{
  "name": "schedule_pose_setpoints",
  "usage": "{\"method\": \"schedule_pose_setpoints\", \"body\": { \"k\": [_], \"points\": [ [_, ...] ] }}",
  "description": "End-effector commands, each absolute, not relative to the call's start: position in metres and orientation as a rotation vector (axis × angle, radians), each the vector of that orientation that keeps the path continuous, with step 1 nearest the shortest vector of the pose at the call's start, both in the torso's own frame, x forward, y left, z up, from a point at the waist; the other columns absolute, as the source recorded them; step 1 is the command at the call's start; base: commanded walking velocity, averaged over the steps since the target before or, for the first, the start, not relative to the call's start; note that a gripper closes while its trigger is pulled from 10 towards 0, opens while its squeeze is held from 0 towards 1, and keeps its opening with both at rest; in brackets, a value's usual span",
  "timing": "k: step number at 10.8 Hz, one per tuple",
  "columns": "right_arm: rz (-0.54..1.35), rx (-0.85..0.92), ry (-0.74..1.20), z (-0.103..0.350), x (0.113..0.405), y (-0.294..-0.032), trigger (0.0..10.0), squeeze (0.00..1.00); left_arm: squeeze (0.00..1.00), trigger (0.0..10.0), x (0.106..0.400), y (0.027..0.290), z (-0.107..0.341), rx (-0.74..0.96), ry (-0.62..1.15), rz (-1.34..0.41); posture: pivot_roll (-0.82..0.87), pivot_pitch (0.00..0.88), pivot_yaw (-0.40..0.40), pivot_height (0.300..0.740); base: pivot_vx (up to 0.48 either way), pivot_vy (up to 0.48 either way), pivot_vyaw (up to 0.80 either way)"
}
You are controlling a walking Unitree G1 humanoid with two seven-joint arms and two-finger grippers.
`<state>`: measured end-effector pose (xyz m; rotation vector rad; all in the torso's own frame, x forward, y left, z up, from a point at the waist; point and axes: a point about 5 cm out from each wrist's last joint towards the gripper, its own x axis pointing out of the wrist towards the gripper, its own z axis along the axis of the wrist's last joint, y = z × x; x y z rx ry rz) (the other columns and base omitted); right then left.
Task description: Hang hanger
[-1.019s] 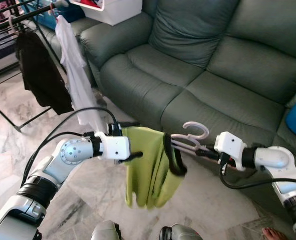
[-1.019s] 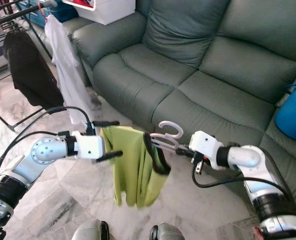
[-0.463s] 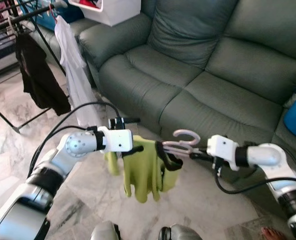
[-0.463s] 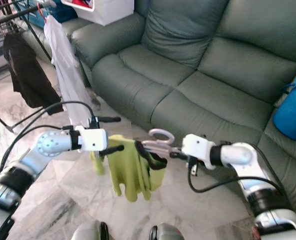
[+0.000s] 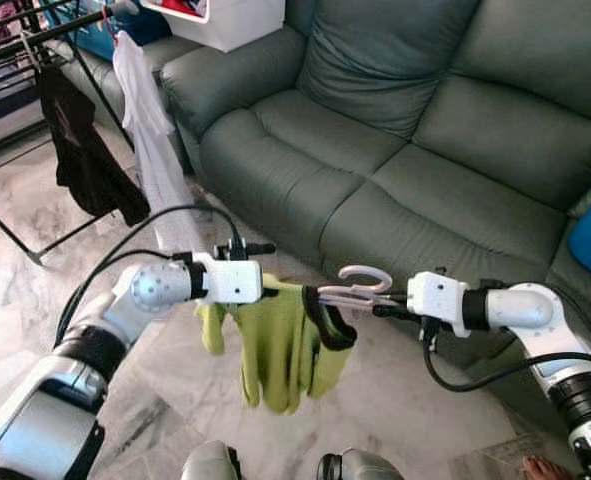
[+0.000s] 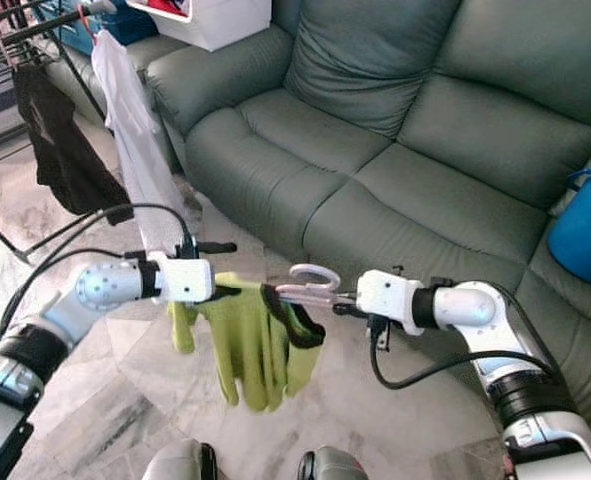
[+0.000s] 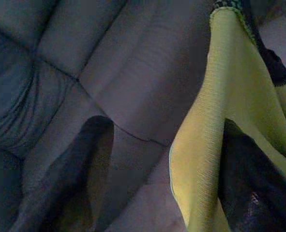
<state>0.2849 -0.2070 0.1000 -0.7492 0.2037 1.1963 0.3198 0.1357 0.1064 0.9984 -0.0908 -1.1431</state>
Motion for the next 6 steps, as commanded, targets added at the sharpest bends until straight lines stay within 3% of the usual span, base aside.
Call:
{"method": "schedule_pose_setpoints", "body": {
  "k": [1, 6],
  "points": [
    [1.197, -0.772, 0.158, 0.1071, 0.289, -0.2031, 10.0, 0.0, 0.0, 0.0, 0.3218, 0.1391, 0.107, 1.023, -0.081, -1.145, -0.1, 0.048, -0.029, 0.74, 0.0, 0.0, 0.0],
    [1.196, -0.791, 0.14, 0.1066, 0.2911, -0.2, 10.0, 0.0, 0.0, 0.0, 0.3235, 0.141, 0.1053, 1.038, -0.048, -1.18, -0.11, 0.051, -0.03, 0.74, 0.0, 0.0, 0.0]
  ]
}}
